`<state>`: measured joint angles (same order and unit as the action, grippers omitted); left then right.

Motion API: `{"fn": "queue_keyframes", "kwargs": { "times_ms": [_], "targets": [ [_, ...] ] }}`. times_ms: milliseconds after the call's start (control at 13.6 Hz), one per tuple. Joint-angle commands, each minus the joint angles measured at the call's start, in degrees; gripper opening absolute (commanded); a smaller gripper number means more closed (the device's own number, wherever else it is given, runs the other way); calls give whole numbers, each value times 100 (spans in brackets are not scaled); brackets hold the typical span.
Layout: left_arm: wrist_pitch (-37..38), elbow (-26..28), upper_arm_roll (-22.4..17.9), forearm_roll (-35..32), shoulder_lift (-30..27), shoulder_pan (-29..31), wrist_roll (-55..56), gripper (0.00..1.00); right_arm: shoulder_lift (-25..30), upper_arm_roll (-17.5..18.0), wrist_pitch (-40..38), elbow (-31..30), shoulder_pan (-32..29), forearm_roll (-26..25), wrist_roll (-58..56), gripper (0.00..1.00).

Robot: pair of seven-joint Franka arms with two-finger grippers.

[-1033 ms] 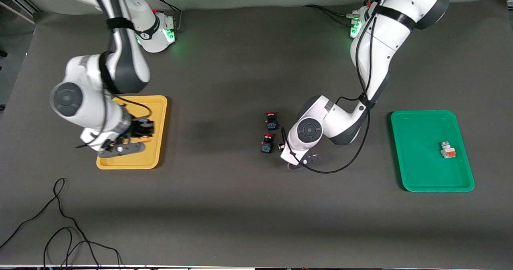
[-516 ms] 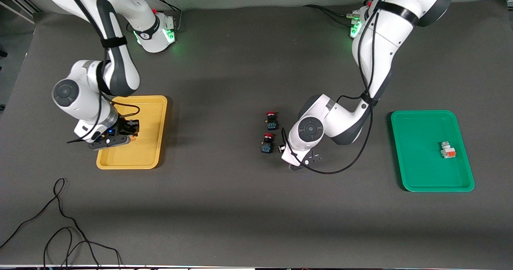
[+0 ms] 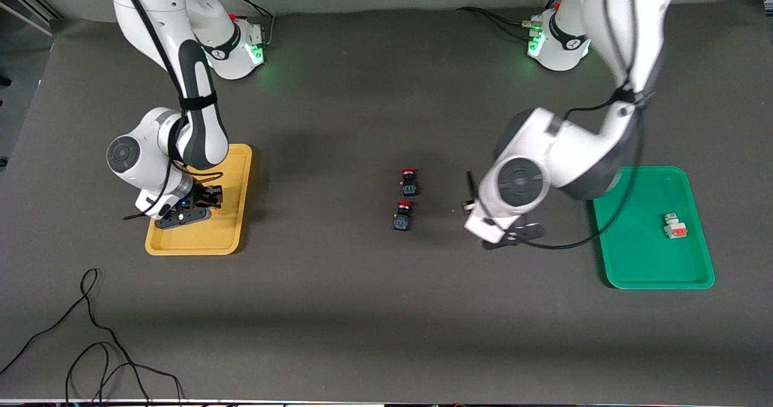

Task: Place green and yellow buttons in trays
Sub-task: 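Carry the button to the yellow tray while the left gripper carries the block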

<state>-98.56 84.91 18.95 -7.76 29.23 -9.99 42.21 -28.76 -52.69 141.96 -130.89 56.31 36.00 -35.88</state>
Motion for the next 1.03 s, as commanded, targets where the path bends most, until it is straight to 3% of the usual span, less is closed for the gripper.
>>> {"fn": "queue_keyframes", "kwargs": {
  "times_ms": [0, 74, 148, 443, 516, 738, 959],
  "targets": [
    [765, -122, 4, 161, -408, 522, -974, 0, -33, -23, 7, 116, 12, 196, -156, 81],
    [986, -149, 4, 161, -505, 794, -1404, 0, -24, -31, -11, 125, 12, 205, -113, 97],
    [1110, -150, -5, 161, -576, 1066, -1843, 0, -24, -31, -19, 142, 12, 205, -112, 100],
    [1199, -123, -14, 152, -629, 2051, -3400, 0, 81, -66, -237, 344, 29, 196, -42, 100],
    [1147, -106, -31, 100, -620, 2201, -3717, 0, 125, -119, -535, 492, 55, 170, -33, 100],
    [857, 25, -40, 64, -568, 2772, -4727, 0, 134, -741, -1607, 1221, 301, -259, 212, 100],
    [43, 569, -49, -189, -532, 3239, -5580, 0, 160, -1024, -2950, 2213, 477, -848, 940, 100]
  ]
}}
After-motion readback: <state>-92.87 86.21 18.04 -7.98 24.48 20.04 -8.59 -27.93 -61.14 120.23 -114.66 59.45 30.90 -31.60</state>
